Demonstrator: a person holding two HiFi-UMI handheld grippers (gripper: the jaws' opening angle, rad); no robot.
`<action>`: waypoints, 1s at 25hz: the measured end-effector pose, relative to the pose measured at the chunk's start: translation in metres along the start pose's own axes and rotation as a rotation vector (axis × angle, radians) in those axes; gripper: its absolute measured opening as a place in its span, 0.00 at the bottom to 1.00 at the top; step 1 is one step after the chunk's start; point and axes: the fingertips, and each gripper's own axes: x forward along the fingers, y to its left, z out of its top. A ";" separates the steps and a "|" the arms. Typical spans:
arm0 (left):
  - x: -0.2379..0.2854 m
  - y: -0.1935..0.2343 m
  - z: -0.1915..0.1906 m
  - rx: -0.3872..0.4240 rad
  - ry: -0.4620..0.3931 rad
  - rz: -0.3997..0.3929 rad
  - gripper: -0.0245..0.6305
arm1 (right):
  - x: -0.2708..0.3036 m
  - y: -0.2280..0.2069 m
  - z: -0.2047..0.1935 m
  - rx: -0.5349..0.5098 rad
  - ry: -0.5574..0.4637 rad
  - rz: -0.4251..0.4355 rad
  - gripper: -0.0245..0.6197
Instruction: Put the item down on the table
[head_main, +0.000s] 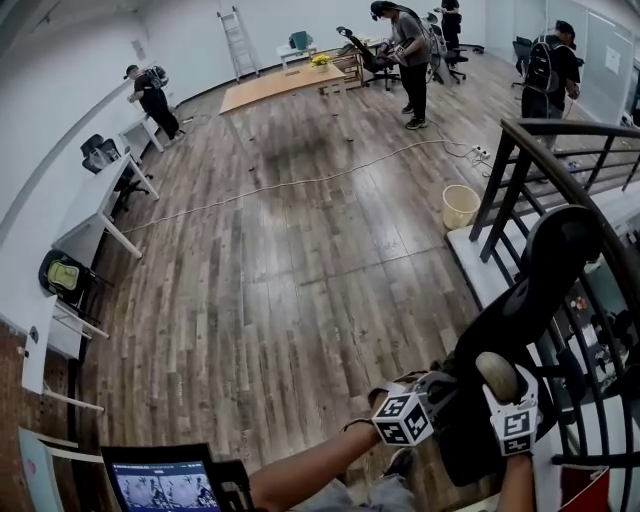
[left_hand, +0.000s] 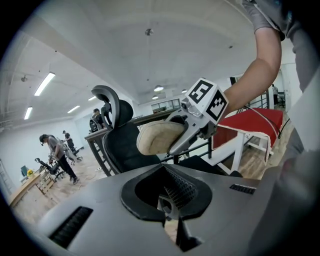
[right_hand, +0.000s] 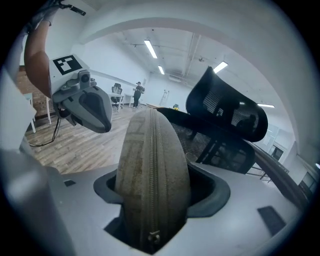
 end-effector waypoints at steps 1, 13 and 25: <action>0.005 -0.002 -0.002 -0.001 0.004 -0.005 0.04 | 0.002 -0.001 -0.009 0.012 0.007 0.003 0.51; 0.072 -0.019 -0.025 -0.022 0.017 -0.064 0.04 | 0.044 -0.007 -0.106 0.099 0.121 0.055 0.51; 0.126 -0.040 -0.053 -0.062 0.042 -0.135 0.04 | 0.085 0.002 -0.201 0.162 0.244 0.117 0.51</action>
